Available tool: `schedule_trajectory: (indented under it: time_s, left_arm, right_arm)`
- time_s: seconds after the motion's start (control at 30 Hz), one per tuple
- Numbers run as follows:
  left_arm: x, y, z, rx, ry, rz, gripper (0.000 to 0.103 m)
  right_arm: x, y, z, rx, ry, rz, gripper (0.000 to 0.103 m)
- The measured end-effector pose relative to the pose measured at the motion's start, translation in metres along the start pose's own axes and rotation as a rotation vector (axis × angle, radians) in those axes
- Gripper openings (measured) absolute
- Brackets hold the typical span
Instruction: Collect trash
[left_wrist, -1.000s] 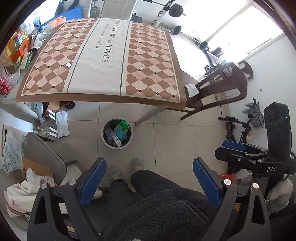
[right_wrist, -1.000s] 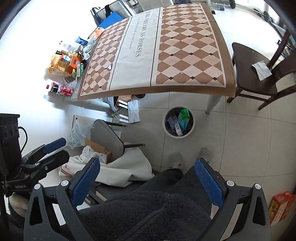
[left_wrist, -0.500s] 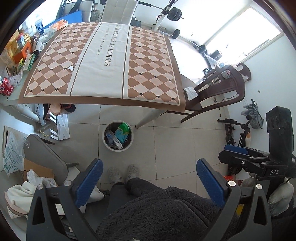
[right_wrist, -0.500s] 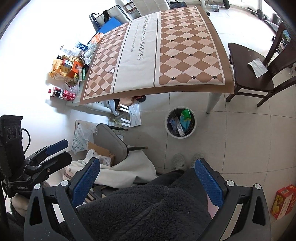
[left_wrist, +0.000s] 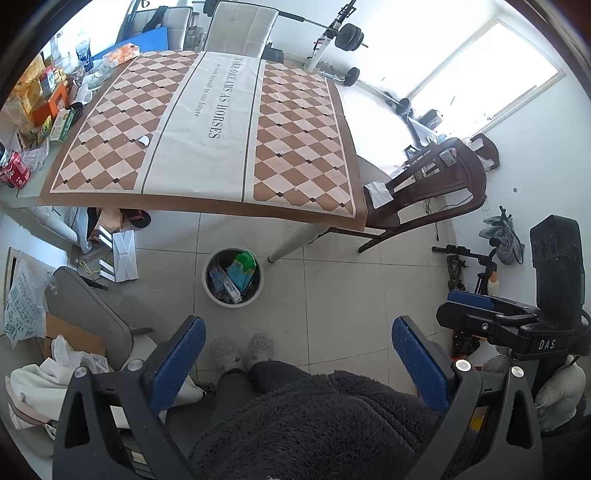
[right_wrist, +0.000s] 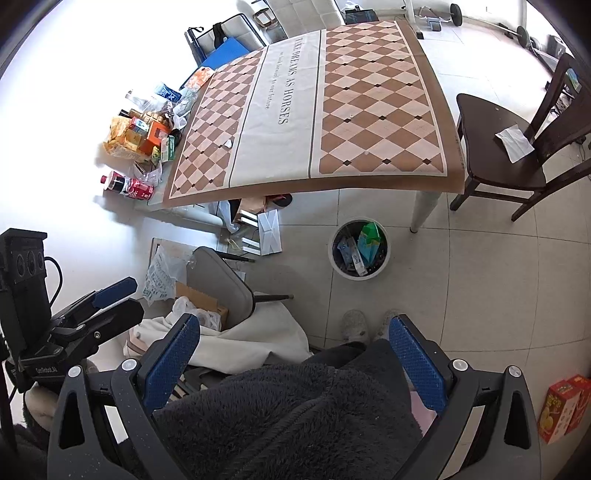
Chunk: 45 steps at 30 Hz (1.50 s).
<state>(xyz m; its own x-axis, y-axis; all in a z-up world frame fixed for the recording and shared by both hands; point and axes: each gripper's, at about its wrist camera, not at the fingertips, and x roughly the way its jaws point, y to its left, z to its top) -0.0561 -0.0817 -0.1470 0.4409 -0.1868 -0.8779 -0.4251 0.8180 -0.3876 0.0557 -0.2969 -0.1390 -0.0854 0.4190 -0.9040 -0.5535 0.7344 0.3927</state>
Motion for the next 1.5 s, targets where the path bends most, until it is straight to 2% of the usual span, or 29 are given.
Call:
schedule_trajectory:
  time_s: [0.63, 1.07, 1.5]
  left_arm:
    - [0.008, -0.017, -0.002, 0.049, 0.028, 0.032, 0.103]
    - [0.014, -0.023, 0.002, 0.057, 0.021, 0.07, 0.103]
    - [0.014, -0.021, 0.005, 0.045, 0.018, 0.075, 0.103]
  right_arm:
    - [0.0, -0.011, -0.013, 0.03, 0.014, -0.002, 0.103]
    - [0.0, -0.02, -0.012, 0.036, 0.005, -0.072, 0.103]
    - [-0.001, -0.018, -0.012, 0.03, 0.003, -0.081, 0.103]
